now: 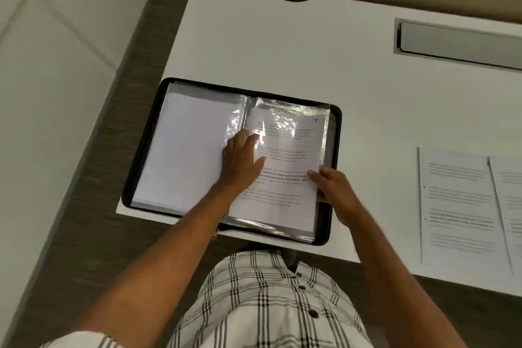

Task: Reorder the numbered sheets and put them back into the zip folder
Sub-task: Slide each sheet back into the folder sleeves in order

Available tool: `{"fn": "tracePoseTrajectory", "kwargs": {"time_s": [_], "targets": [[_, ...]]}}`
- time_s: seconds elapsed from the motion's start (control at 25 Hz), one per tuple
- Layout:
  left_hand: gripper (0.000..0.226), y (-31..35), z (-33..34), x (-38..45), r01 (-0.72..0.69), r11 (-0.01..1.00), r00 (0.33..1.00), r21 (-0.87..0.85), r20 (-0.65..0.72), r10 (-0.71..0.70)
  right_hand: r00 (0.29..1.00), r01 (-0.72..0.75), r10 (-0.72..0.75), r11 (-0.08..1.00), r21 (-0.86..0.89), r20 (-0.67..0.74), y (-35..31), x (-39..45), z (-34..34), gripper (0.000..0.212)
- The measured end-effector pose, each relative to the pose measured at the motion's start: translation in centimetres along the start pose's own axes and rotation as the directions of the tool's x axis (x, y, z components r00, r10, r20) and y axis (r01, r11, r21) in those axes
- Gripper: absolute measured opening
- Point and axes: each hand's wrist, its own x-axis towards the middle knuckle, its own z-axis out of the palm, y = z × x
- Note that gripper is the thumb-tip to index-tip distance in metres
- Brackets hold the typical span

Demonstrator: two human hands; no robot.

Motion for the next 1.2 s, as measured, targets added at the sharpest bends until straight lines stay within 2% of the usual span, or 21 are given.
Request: {"fn": "tracePoseTrajectory", "kwargs": {"time_s": [0.12,0.2,0.32,0.4,0.48,0.64,0.76,0.84,1.0,1.2], "targets": [[0.063,0.4,0.7,-3.5,0.060,0.993,0.998,-0.100,0.023,-0.058,0.998,-0.049,0.043,0.993,0.110,0.055,0.4,-1.4,1.1,0.027],[0.063,1.0,-0.2,-5.0,0.132,0.962,0.991,-0.239,0.039,-0.126,0.993,-0.072,0.047,0.969,0.235,0.112,-0.1,-2.5,2.1,0.031],[0.060,1.2,-2.8,-6.0,0.294,0.827,0.955,-0.480,0.171,-0.240,0.969,-0.047,-0.035,0.946,0.321,0.245,-1.1,-3.5,4.5,0.047],[0.057,1.0,-5.0,-6.8,0.373,0.738,0.924,-0.562,0.294,-0.243,0.944,-0.021,-0.079,0.955,0.297,0.320,-1.4,-3.8,6.5,0.060],[0.053,0.7,-7.2,-7.3,0.428,0.648,0.894,-0.631,0.400,-0.201,0.925,0.038,-0.122,0.972,0.231,0.360,-2.0,-4.2,8.9,0.059],[0.064,-2.2,-10.3,-7.6,0.492,0.483,0.865,-0.724,0.472,-0.173,0.909,0.156,-0.170,0.985,0.068,0.381,-3.7,-5.0,14.2,0.054],[0.085,-5.8,-11.9,-6.9,0.499,0.459,0.863,-0.736,0.469,-0.187,0.895,0.246,-0.198,0.967,-0.071,0.401,-3.8,-4.5,17.4,0.054],[0.089,-8.4,-12.7,-6.3,0.505,0.435,0.861,-0.745,0.469,-0.196,0.901,0.247,-0.181,0.961,-0.123,0.394,-3.9,-4.1,19.3,0.055],[0.078,-11.6,-14.2,-6.0,0.527,0.424,0.849,-0.736,0.473,-0.234,0.908,0.233,-0.152,0.957,-0.171,0.390,-3.4,-3.2,22.1,0.047],[0.054,-14.3,-14.3,-4.6,0.518,0.481,0.845,-0.708,0.335,-0.417,0.912,0.260,-0.145,0.928,-0.267,0.384,-2.4,-1.4,24.2,0.047]]}}
